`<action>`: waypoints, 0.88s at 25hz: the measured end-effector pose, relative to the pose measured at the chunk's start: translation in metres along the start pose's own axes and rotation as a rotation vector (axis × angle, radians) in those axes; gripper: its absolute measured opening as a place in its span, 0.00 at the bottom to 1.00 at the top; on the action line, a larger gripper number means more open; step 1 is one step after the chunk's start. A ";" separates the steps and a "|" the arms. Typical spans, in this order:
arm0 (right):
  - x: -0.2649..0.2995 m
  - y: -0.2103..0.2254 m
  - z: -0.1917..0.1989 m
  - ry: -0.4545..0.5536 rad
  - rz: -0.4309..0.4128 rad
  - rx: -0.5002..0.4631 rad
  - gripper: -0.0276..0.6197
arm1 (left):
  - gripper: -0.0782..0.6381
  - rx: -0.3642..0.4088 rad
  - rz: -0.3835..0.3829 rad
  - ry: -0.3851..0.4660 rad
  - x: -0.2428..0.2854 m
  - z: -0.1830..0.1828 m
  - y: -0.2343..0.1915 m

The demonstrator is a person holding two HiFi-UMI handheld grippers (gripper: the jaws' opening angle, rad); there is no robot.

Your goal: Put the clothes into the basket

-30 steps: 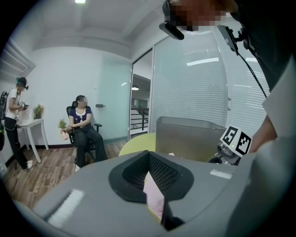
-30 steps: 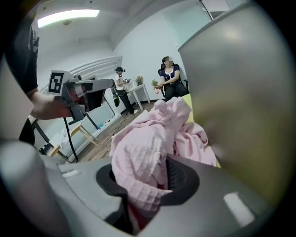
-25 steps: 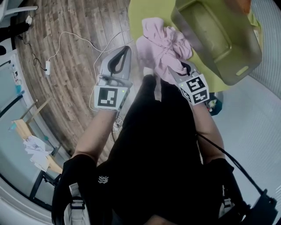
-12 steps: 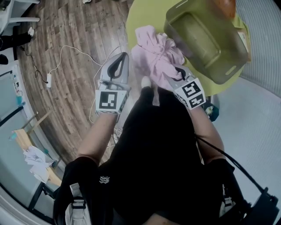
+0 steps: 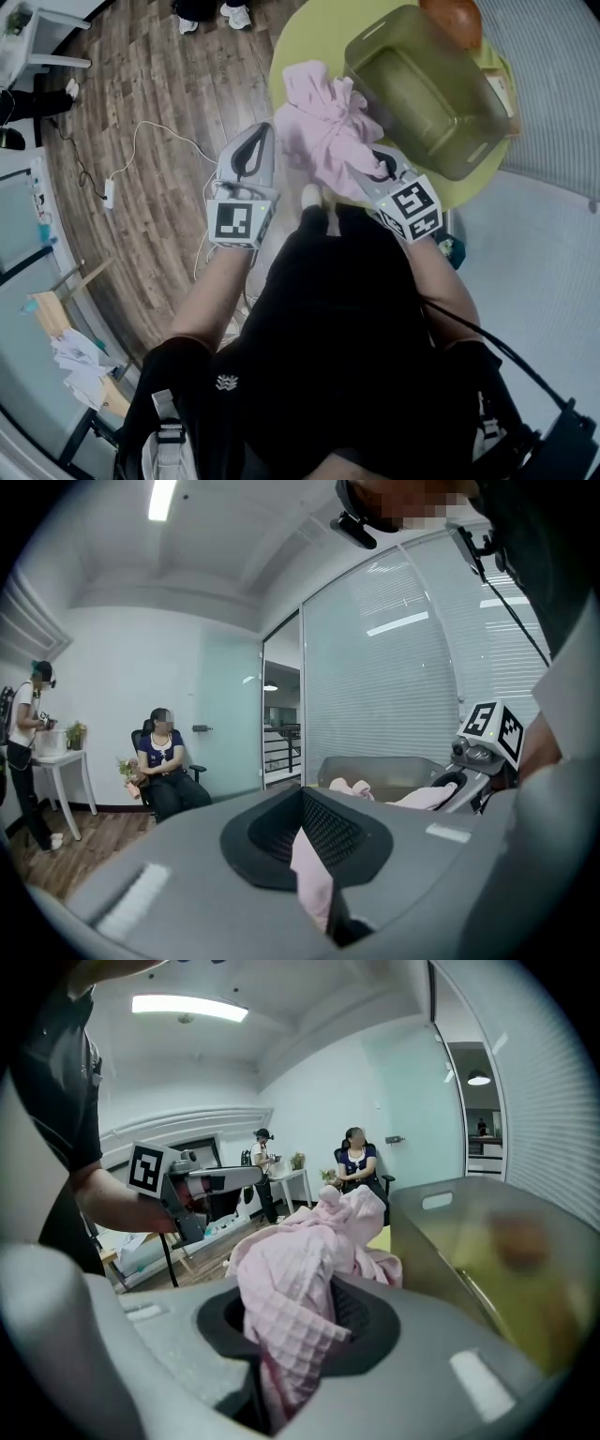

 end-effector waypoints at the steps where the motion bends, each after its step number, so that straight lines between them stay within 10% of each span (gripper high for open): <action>1: -0.003 0.000 -0.006 0.015 0.003 -0.005 0.23 | 0.12 -0.001 -0.004 0.005 -0.001 -0.004 -0.001; 22: -0.083 0.014 -0.125 0.225 0.070 -0.072 0.23 | 0.12 0.079 -0.007 0.124 0.013 -0.110 0.000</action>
Point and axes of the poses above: the fingertips, and each gripper's own axes: x forward along the fingers, y to its right, z out of its underside, the point moved 8 cm from there along -x, backward along the fingers
